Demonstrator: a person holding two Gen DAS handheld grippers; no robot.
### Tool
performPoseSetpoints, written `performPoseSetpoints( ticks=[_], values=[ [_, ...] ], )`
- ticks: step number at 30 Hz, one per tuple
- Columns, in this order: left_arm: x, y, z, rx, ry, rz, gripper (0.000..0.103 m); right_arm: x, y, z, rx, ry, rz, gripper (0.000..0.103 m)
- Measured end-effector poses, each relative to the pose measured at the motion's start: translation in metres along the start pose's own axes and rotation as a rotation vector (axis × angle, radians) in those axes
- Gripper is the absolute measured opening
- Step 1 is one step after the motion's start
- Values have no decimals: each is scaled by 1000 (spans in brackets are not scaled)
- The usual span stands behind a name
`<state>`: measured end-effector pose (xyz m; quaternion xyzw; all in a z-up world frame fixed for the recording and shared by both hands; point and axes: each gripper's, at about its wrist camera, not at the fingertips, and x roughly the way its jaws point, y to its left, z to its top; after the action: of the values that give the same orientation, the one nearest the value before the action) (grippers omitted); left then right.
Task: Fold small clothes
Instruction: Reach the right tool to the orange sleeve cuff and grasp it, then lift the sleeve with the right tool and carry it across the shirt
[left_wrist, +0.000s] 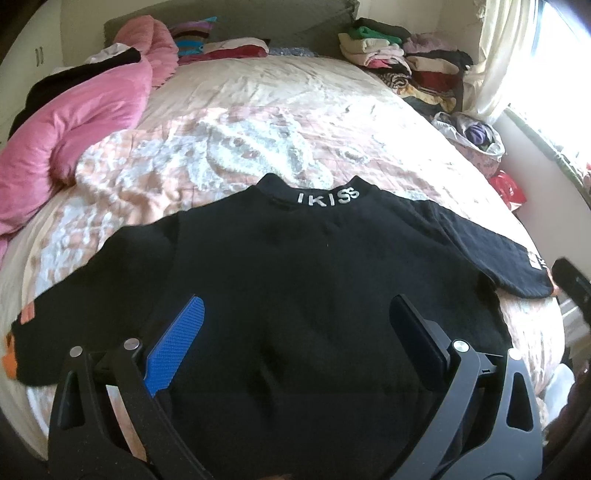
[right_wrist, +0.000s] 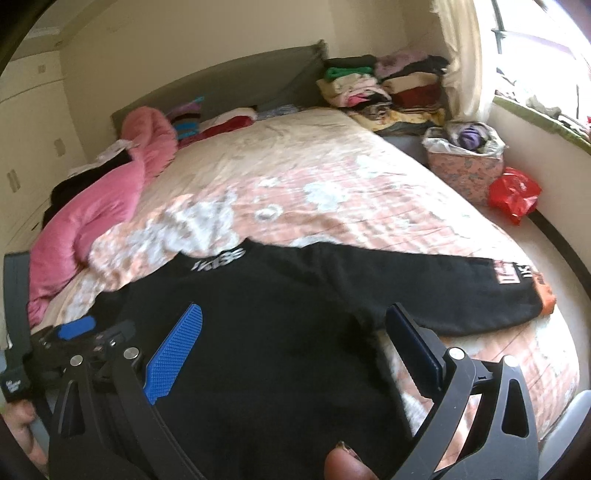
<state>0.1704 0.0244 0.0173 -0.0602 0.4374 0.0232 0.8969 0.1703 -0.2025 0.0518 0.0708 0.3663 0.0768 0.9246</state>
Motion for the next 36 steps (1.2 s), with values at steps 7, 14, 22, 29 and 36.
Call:
performPoseSetpoints(
  ticks=[7, 14, 22, 29, 36],
  values=[
    [18, -11, 18, 23, 2, -5, 94, 10, -47, 19, 107, -38, -65, 99],
    [41, -31, 26, 48, 24, -5, 94, 18, -106, 20, 213, -53, -161, 99],
    [65, -52, 26, 91, 40, 6, 94, 29, -159, 8, 317, -40, -235, 99],
    [79, -60, 30, 107, 48, 11, 94, 48, -208, -8, 435, 7, -325, 99],
    [97, -64, 32, 120, 65, 16, 94, 62, -256, -28, 578, 68, -418, 99]
  ],
)
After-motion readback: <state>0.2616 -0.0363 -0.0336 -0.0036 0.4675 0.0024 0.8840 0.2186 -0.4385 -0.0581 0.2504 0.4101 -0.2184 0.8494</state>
